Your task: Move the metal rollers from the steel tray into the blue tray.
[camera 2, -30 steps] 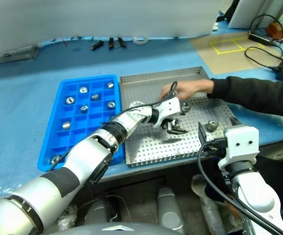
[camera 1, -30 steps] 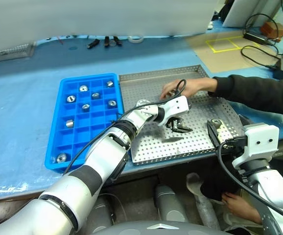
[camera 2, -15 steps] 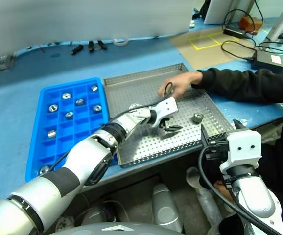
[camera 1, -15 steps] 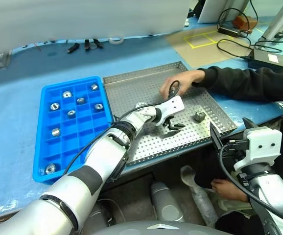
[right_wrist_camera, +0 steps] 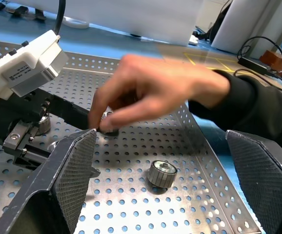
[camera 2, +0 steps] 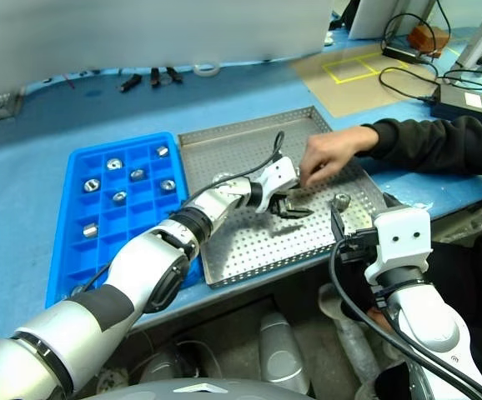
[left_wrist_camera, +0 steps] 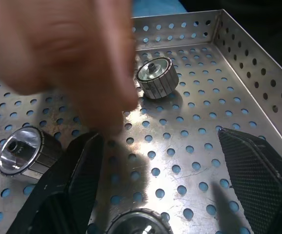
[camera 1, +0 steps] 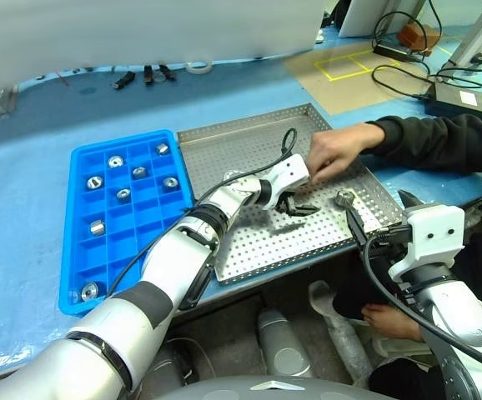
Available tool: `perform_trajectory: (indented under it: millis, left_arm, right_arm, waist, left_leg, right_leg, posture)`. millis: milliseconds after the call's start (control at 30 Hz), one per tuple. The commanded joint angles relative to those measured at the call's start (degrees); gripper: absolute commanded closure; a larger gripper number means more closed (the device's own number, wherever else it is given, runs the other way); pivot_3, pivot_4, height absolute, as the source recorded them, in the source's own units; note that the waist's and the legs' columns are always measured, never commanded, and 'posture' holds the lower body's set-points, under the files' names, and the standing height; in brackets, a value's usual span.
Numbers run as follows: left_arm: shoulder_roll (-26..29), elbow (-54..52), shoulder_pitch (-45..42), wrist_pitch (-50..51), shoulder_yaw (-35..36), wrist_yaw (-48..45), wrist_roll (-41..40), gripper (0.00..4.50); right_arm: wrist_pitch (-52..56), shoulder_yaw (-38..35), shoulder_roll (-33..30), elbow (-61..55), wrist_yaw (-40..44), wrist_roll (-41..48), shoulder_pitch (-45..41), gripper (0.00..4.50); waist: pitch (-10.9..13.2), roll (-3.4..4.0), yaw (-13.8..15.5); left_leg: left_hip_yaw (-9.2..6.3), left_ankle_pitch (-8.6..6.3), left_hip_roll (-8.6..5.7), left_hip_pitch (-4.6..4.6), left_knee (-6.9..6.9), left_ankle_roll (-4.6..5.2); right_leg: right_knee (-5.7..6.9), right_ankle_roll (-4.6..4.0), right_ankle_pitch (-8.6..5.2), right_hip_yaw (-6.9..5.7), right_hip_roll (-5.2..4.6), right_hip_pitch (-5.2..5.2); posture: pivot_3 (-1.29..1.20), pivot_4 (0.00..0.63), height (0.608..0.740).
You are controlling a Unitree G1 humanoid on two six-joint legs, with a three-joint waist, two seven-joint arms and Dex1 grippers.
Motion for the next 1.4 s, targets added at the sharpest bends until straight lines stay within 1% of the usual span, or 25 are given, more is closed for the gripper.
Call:
perform_trajectory:
  millis: [33,333,1300,1400]
  left_arm:
    - [0.11,-1.95,-0.44,-0.97,0.47,-0.17,-0.02,0.61]
    - [0.18,-2.01,-0.34,-0.85,0.44,-0.30,0.07,0.61]
    - [0.83,-2.12,-0.06,-0.78,0.54,0.00,0.33,0.61]
    - [1.13,-2.27,0.12,-0.87,0.60,-0.13,0.24,0.61]
  right_arm:
    - [0.35,-0.77,-0.13,-2.03,0.55,0.05,-0.91,0.00]
    - [1.18,-0.70,0.04,-1.86,1.45,-0.11,-2.15,0.00]
    - [1.54,-0.63,-0.41,-0.38,3.41,-0.83,-3.91,0.00]
    - [1.51,-0.25,-0.45,0.19,3.75,-0.81,-4.50,0.00]
  waist:
    - [0.00,0.00,0.06]
    - [0.00,0.00,0.28]
    - [0.00,0.00,0.37]
    - [0.00,0.00,0.46]
  left_leg:
    - [0.00,0.00,0.00,0.01,0.00,0.00]
    - [-0.01,-0.03,-0.03,0.10,0.03,-0.02]
    - [-0.02,-0.06,-0.06,0.07,0.02,0.03]
    - [-0.02,-0.06,-0.07,0.07,0.02,0.03]
  right_leg:
    - [0.00,0.00,0.00,-0.02,-0.01,0.02]
    - [-0.07,0.00,0.00,-0.10,-0.11,0.21]
    - [-0.16,0.00,0.00,-0.15,-0.16,0.24]
    - [-0.16,0.00,0.00,-0.15,-0.16,0.24]
  posture:
    - [-0.72,0.150,0.740]
    - [-0.72,0.150,0.740]
    - [-0.70,0.150,0.740]
    - [-0.67,0.150,0.740]
